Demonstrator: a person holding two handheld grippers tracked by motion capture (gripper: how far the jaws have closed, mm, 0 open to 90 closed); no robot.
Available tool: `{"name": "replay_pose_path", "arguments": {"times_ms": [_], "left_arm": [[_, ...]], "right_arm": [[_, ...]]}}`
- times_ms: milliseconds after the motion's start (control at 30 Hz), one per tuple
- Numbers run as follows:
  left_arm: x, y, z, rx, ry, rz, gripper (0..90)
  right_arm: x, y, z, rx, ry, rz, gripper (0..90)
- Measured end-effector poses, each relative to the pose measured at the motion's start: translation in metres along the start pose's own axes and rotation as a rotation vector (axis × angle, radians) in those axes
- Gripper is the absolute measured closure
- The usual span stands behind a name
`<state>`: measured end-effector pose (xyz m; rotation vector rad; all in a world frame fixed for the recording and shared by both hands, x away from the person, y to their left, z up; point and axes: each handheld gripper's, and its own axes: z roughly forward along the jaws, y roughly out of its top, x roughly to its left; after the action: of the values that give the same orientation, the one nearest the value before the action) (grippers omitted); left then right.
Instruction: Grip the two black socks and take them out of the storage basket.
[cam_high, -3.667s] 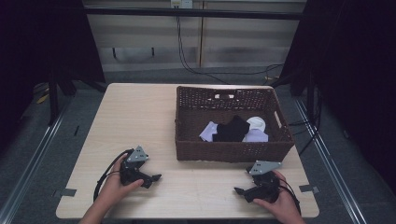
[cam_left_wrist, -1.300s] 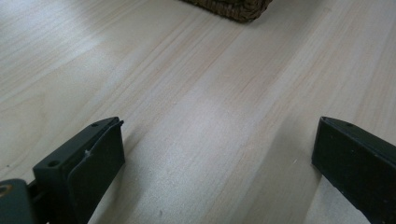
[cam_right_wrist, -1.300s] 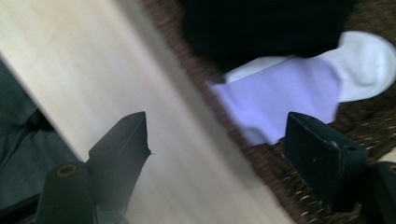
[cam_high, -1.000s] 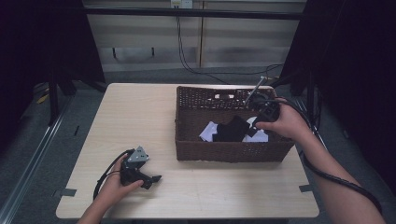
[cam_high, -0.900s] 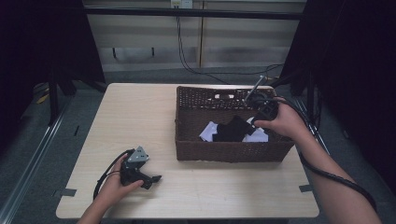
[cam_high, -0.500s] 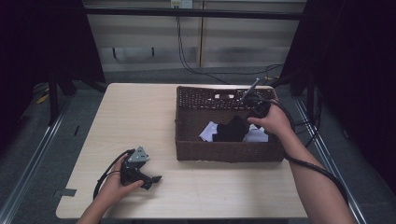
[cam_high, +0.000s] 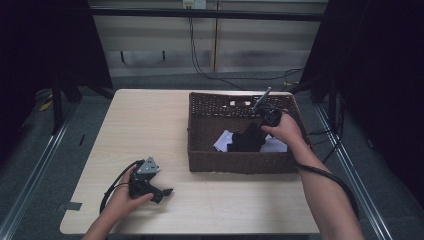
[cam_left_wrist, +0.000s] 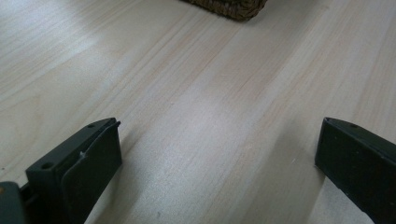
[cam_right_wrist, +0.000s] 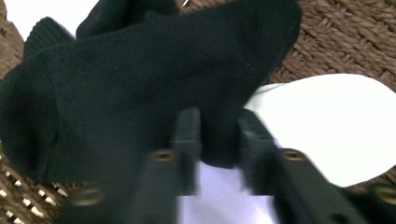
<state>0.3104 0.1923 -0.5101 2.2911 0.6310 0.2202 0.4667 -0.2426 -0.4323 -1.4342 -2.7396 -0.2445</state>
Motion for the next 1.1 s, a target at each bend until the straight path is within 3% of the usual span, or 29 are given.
{"name": "replay_pose_path", "arguments": {"times_ms": [167,333,533,933,1100], "left_arm": [[0.000,0.000,0.000,0.000,0.000,0.000,0.0],[0.000,0.000,0.000,0.000,0.000,0.000,0.0],[0.000,0.000,0.000,0.000,0.000,0.000,0.0],[0.000,0.000,0.000,0.000,0.000,0.000,0.0],[0.000,0.000,0.000,0.000,0.000,0.000,0.0]], "right_arm": [[0.005,-0.002,-0.017,-0.002,0.015,-0.018,85.7],[0.013,-0.005,-0.046,-0.020,0.027,-0.043,86.0],[0.027,-0.004,-0.082,-0.013,0.020,-0.077,86.1],[0.043,-0.007,-0.152,-0.068,-0.018,-0.111,86.2],[0.048,-0.010,-0.173,-0.088,-0.029,-0.125,86.2]]}}
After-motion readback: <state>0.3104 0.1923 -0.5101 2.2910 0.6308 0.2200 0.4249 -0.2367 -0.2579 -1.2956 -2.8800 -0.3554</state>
